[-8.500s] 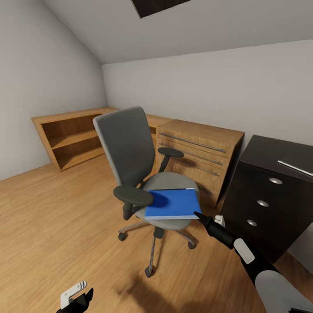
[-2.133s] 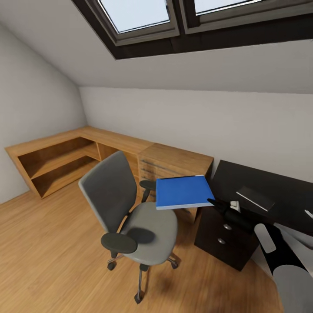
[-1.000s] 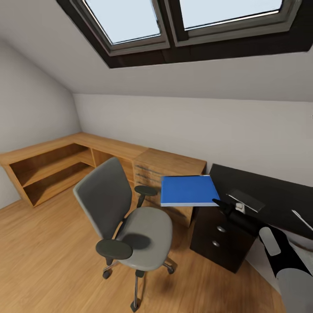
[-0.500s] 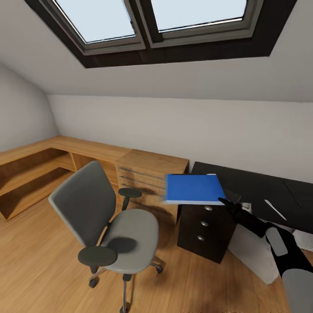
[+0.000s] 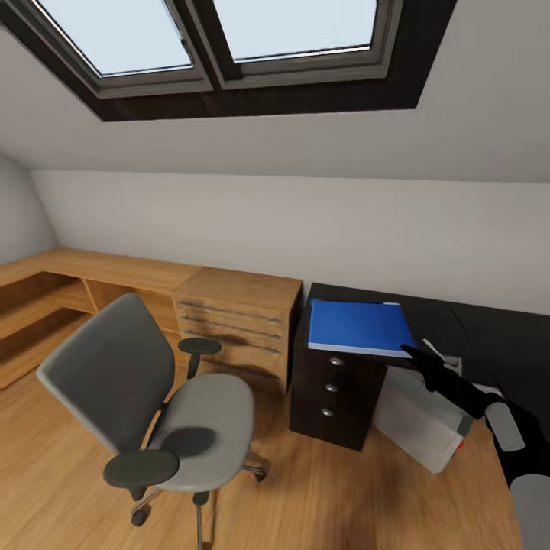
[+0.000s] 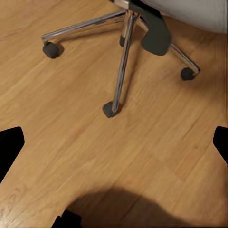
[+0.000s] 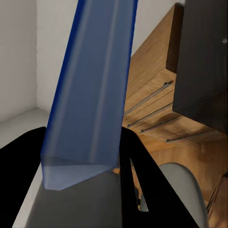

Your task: In the bedroom, organize the workspace by keeping the computer under the desk, ensuring the monitor is on the desk, placing the keyboard on the desk next to the monitor, placing the mouse on the desk next to the keyboard, moving the folder from the swivel chair onto the desk next to the mouse, stacking the notebook on top of the folder with the pen on top of the notebook, and positioning the swivel chair next to the desk.

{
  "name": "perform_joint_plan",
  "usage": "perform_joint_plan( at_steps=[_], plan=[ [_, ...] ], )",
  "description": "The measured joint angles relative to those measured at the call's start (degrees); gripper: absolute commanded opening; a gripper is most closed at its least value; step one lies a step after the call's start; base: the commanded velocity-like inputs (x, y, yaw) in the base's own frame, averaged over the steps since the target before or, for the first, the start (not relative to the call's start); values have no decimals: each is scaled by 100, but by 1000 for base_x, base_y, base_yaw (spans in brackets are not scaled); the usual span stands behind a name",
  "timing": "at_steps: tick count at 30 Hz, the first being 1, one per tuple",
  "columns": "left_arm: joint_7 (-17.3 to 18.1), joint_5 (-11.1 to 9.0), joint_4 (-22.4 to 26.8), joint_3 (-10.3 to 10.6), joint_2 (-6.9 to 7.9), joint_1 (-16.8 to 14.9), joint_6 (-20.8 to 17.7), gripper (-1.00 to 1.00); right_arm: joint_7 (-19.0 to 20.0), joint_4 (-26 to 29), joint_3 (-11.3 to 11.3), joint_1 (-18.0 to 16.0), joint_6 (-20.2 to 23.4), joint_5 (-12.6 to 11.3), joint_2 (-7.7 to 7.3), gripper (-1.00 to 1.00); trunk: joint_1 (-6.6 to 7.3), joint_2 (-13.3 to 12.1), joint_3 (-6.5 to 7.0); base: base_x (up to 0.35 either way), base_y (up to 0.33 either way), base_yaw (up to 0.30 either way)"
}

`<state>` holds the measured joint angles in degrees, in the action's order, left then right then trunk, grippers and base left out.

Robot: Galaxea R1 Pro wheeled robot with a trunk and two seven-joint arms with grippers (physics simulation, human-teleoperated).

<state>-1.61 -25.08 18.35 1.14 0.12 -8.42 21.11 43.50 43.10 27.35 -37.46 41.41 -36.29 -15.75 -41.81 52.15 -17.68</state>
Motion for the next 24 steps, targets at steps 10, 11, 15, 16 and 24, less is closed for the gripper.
perform_joint_plan(
  at_steps=[10, 11, 15, 16, 24],
  plan=[
    [-11, -18, -1129, -17, 7, 2, 684, 100, 9, -9, 12, 0, -8, 10, -41, -100, 220, -402, 180, 0, 0, -193],
    [-10, -16, -1207, -15, 7, 1, 790, 100, 10, -7, 12, 0, -7, 8, -47, -100, 242, -442, 199, 0, 0, -222],
    [-7, -15, -1503, -15, 12, 1, 1241, 100, 14, -3, 13, 0, -8, 11, -66, -100, 330, -603, 272, 0, 0, -242],
    [-7, -15, -1540, -15, 13, 2, 1291, 100, 12, -4, 13, 0, -8, 11, -68, -100, 352, -643, 290, 0, 0, -252],
    [-6, -15, -1604, -13, 14, 1, 1377, 100, 11, -6, 17, 0, -8, 11, -132, -100, 528, -964, 435, 0, 0, -257]
  ],
)
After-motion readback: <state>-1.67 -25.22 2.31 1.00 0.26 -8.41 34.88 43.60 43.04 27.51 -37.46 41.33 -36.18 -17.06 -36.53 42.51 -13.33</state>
